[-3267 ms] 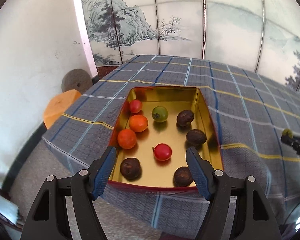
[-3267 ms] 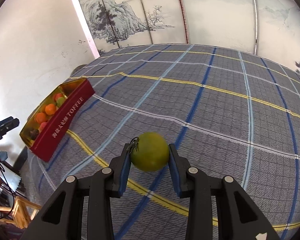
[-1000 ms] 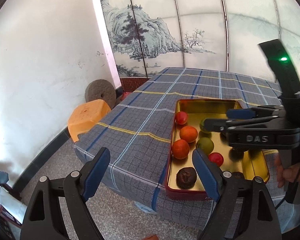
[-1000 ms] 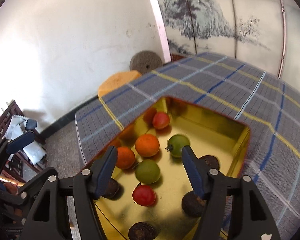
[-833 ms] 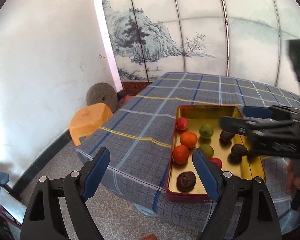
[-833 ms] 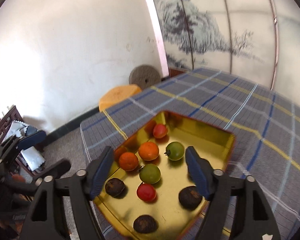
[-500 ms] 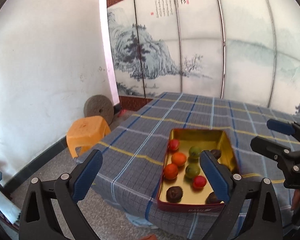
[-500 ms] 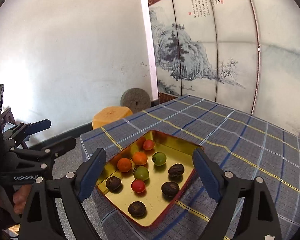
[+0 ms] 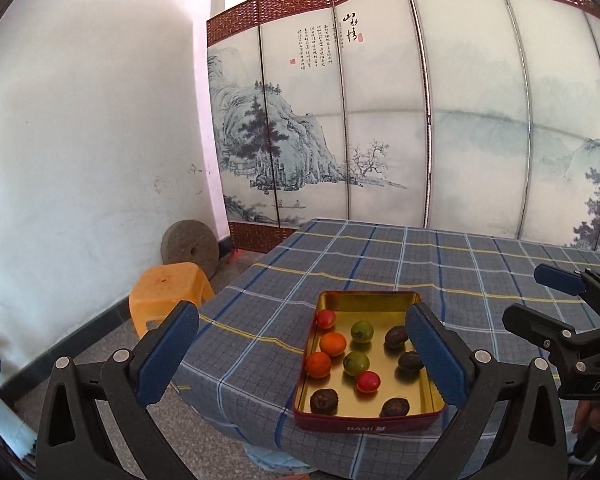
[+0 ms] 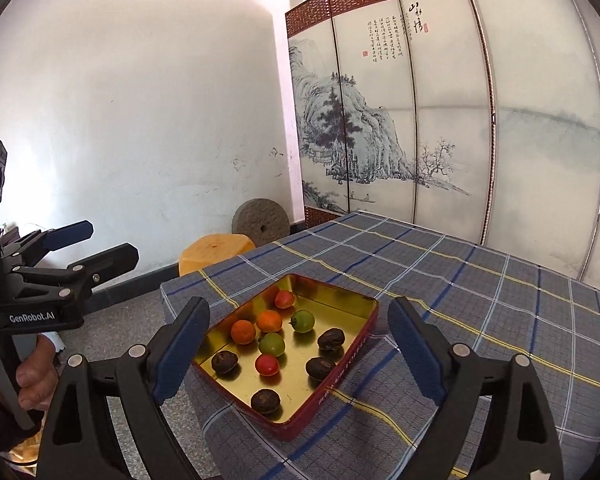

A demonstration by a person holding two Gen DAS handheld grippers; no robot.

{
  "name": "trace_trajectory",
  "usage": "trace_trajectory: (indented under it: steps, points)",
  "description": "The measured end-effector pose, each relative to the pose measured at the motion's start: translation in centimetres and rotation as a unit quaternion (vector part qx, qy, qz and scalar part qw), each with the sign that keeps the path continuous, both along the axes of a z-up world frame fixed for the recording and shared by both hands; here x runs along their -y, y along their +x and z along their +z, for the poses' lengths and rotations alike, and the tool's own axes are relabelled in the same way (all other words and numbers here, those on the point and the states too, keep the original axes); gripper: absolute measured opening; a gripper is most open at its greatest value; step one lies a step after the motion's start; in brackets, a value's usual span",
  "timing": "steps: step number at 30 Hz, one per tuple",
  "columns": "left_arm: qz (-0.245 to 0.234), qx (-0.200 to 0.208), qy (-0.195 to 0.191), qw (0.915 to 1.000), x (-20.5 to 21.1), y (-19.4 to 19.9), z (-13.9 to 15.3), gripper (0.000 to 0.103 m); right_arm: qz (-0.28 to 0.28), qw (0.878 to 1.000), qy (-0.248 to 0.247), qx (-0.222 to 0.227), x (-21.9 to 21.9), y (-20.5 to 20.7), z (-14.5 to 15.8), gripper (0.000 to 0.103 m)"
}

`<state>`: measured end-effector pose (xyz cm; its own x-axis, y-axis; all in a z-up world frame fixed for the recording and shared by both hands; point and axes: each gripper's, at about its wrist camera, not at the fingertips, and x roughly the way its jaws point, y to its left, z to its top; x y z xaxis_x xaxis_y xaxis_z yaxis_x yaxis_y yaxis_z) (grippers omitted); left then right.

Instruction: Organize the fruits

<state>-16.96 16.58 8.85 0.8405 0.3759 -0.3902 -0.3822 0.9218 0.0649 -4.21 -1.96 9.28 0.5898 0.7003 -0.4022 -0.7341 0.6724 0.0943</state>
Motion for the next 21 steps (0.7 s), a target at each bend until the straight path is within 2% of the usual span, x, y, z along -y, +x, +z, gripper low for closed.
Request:
trace_trajectory:
  steps: [6, 12, 16, 21]
  points:
    - [-0.007, -0.003, -0.008, 0.9999, 0.6, -0.1, 0.4, 0.103, -0.015, 1.000, 0.006, -0.006, 1.8, 0.1, -0.1, 0.090]
    - [-0.005, -0.005, 0.000, 1.0000, 1.1, 0.0, 0.5, 0.103, -0.025, 1.000, 0.009, -0.003, 3.2, 0.0, -0.1, 0.090]
    - [-0.009, -0.010, 0.001, 0.9999, 1.2, 0.3, 0.5, 0.103, -0.034, 0.999, 0.008, -0.004, 4.2, 0.2, -0.5, 0.094]
    - [-0.019, -0.032, -0.007, 0.9993, 1.5, 1.3, -0.1, 0.103, -0.057, 0.998, -0.013, -0.011, 6.1, 1.8, -1.9, 0.095]
